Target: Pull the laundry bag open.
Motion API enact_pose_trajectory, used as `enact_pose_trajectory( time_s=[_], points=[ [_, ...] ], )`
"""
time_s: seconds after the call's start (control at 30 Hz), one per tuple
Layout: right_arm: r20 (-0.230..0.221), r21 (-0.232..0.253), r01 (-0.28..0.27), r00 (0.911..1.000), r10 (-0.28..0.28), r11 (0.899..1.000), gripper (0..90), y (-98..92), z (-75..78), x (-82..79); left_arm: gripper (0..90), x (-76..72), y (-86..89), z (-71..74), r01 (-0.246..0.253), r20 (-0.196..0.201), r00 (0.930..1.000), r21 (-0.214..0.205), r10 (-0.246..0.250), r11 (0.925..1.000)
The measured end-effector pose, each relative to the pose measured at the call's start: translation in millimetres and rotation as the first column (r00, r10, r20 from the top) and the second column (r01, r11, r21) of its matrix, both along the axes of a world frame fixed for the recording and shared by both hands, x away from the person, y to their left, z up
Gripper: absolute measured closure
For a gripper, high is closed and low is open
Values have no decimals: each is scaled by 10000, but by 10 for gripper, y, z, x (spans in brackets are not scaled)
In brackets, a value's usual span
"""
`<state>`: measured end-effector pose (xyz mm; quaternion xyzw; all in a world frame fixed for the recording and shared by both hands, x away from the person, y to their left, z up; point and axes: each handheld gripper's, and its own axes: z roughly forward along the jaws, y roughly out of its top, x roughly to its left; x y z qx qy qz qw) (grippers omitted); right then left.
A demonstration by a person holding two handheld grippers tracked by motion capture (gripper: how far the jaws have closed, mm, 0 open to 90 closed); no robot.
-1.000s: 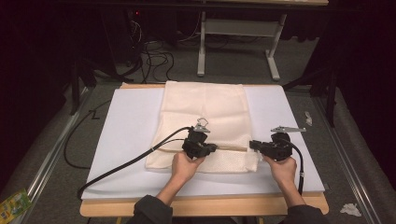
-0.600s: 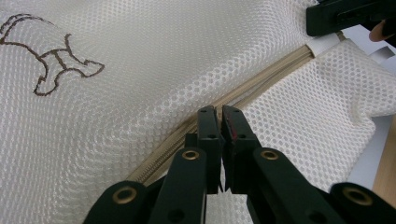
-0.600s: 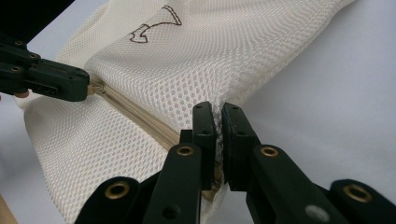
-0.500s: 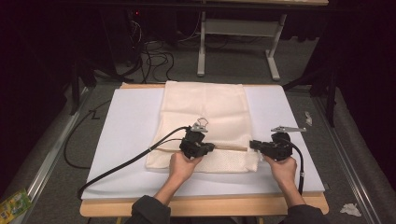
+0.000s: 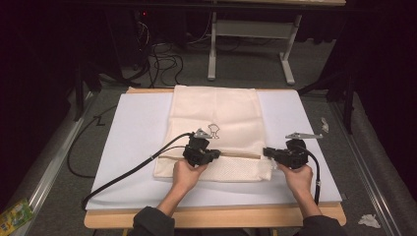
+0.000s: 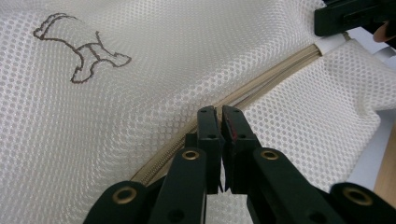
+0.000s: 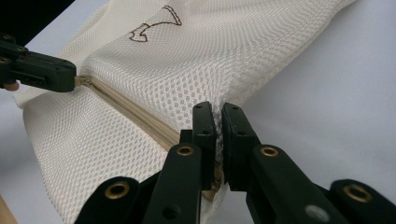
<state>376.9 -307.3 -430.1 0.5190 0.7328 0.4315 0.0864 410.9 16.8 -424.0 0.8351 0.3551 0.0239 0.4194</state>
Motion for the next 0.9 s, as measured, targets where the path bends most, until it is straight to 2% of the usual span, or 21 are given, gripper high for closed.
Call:
enact_pose_trajectory(
  time_s=[0.1, 0.4, 0.67, 0.9],
  points=[
    [16, 22, 12, 10000, -12, 10000, 864, 8, 8, 1, 869, -5, 20, 22, -9, 100, 9999, 21, 9, 10000],
    [42, -12, -31, 10000, 31, 10000, 864, 12, 11, 4, 869, 1, 119, 49, -145, 69, 9999, -49, 146, 9999],
    [49, -35, -44, 10000, 44, 10000, 864, 16, 8, 6, 869, -19, 146, 62, -144, 258, 9996, 167, 139, 9998],
    [58, -2, -49, 10000, 49, 10000, 863, 19, 7, 11, 869, -23, 240, 104, -231, 293, 9993, 69, 229, 9997]
  ],
)
